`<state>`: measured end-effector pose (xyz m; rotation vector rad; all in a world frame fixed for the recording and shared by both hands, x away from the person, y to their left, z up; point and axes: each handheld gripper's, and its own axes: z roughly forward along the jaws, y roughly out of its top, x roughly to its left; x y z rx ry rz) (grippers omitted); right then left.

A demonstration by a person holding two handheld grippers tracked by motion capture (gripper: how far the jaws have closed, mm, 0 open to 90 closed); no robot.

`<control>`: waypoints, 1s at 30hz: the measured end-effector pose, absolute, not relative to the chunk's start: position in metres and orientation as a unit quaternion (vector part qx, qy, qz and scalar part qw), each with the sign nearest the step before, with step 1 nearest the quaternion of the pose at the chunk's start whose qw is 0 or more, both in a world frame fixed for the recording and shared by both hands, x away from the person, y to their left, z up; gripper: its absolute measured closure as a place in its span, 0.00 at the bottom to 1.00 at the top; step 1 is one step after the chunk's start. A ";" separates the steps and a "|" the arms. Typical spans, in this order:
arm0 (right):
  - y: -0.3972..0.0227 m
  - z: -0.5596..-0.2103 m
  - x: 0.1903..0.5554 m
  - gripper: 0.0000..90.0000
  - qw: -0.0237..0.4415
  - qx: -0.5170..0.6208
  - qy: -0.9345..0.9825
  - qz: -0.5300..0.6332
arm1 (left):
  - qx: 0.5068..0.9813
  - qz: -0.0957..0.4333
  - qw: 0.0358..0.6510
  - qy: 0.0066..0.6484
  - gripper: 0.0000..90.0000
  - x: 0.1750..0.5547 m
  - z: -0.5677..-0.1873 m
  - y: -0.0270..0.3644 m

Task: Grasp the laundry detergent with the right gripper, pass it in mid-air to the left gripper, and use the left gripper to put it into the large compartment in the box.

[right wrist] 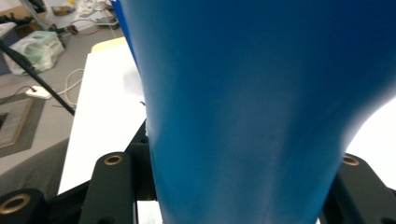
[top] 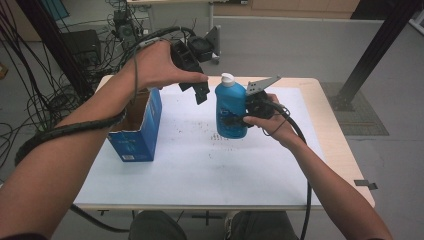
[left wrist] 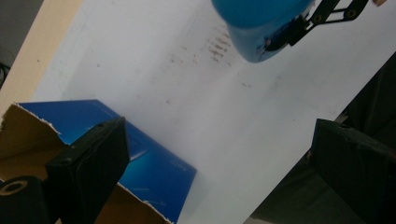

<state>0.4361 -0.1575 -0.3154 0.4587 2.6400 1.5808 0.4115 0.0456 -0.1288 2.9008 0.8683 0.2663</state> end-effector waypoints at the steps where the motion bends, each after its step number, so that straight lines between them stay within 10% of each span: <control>1: -0.154 -0.316 0.437 0.49 0.015 0.144 0.849 0.509 | 0.954 0.088 0.052 0.283 0.06 0.412 -0.128 0.046; 30: -0.092 -0.319 0.426 0.49 -0.023 0.043 0.845 0.532 | 0.982 0.068 0.049 0.169 0.06 0.404 -0.124 0.039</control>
